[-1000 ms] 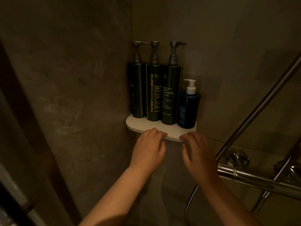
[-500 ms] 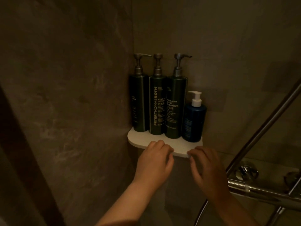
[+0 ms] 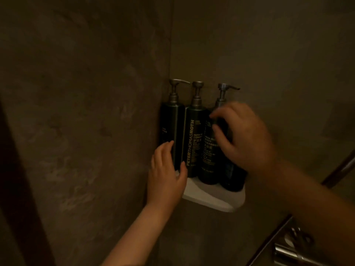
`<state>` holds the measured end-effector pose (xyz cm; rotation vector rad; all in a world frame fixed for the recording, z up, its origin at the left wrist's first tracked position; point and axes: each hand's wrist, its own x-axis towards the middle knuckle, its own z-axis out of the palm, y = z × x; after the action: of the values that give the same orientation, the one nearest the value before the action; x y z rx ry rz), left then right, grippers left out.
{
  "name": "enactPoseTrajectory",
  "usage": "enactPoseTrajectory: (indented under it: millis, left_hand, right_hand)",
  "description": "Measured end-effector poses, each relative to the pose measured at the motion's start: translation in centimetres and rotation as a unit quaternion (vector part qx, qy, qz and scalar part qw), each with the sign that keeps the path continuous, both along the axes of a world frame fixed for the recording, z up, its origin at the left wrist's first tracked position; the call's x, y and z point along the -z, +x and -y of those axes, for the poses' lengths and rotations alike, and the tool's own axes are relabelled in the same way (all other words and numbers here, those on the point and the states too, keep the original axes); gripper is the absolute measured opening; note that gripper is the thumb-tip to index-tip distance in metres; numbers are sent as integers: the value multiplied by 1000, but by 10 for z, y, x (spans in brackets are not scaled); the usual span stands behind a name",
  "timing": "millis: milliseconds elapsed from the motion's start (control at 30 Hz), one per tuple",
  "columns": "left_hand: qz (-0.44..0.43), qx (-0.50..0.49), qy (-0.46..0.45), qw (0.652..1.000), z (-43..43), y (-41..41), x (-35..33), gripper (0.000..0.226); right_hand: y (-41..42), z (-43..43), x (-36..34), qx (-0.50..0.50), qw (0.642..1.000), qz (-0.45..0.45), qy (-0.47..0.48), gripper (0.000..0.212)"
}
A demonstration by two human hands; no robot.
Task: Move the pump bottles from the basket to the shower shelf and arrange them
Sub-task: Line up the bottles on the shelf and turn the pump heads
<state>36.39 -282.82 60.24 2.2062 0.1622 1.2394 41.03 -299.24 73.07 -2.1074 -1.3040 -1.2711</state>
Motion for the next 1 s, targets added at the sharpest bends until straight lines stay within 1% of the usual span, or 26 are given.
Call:
enactPoseTrajectory:
  millis: [100,233,367,500,600,767,867,1000]
  left_hand:
    - [-20,-34,-12,999,-4,9,3,65]
    - [-40,-33,-20,998,-7,15,10,73]
    - [-31,-16,-24,999,-7,16,20,74]
    - [-30,-8,-36,999,-6,15,27,73]
    - [-33,-12,-39,999,-8,16,29,74]
    - [-41,-15,-44,998,-12,18,32,77]
    - [-36,-9,-60,998,-11,17,32,78]
    - [-20,-10,-68,997,-5,11,31,80]
  right_hand:
    - [10,-28,-53,1,998,40,-51,23]
    - [31,-62,-93,27,993,51,-106,28]
    - [45,-92,-111,51,987,-1,-153,33]
    - [51,-115,-117,103,964,-71,-236,35]
    - [52,-123,-117,114,953,-93,-266,33]
    - [53,-129,-125,97,948,-129,-275,32]
    - [50,-126,-130,62,943,-166,-281,29]
    - [42,-116,-139,28,938,-188,-289,30]
